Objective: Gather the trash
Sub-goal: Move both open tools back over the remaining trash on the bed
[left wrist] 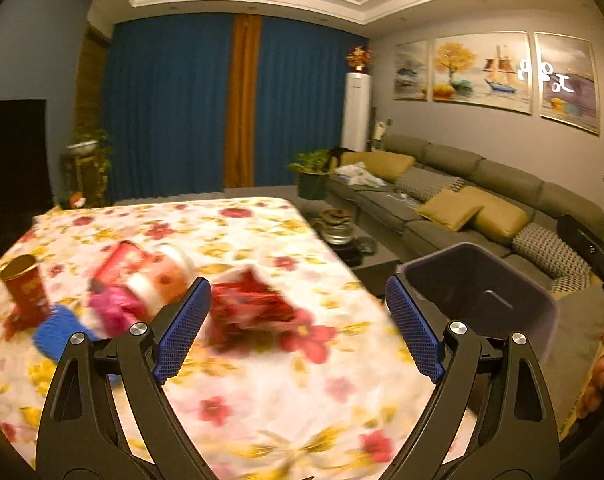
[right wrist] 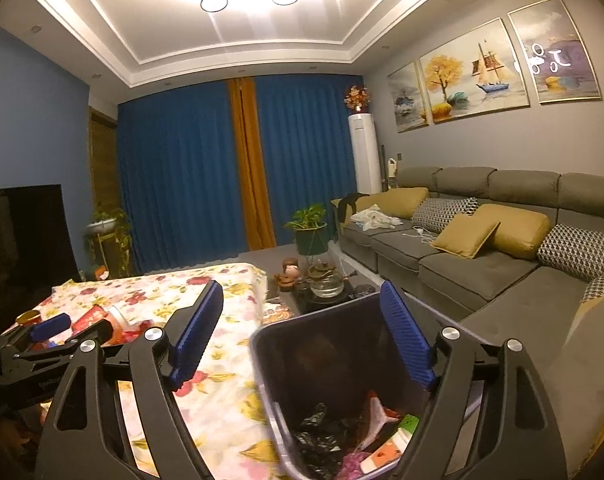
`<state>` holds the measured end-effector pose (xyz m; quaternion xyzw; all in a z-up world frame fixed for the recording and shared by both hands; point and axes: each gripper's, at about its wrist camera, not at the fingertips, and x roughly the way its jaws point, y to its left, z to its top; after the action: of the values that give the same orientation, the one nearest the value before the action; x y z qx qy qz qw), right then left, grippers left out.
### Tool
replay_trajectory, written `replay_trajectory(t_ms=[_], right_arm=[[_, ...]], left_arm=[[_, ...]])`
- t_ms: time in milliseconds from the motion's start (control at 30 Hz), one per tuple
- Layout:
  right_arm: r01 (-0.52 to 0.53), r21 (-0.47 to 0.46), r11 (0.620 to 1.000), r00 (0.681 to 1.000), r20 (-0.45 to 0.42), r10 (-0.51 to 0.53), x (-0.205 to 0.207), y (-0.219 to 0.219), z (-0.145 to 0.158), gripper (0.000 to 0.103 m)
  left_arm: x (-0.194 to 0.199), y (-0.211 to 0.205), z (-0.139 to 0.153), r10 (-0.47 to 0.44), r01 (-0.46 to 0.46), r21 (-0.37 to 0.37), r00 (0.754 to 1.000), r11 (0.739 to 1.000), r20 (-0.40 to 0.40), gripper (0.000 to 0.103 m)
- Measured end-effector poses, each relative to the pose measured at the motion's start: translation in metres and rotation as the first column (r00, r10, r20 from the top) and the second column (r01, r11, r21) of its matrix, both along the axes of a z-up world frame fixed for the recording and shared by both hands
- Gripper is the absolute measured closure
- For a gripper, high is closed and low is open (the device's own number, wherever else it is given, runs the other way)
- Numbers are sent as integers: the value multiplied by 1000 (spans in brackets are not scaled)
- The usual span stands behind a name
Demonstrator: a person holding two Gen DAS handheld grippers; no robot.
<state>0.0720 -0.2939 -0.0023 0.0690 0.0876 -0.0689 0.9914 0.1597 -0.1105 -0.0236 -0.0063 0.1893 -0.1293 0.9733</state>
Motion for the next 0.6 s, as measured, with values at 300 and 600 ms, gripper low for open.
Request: replay_trajectory(t_ms=[300, 600], right_arm=[[-80, 11, 997, 996, -26, 80, 19, 45, -2, 19], [-174, 11, 985, 981, -90, 175, 55, 103, -13, 19]], left_arm=[[1, 77, -3, 144, -144, -6, 990, 990, -13, 16], [5, 127, -4, 216, -216, -10, 976, 976, -8, 16]])
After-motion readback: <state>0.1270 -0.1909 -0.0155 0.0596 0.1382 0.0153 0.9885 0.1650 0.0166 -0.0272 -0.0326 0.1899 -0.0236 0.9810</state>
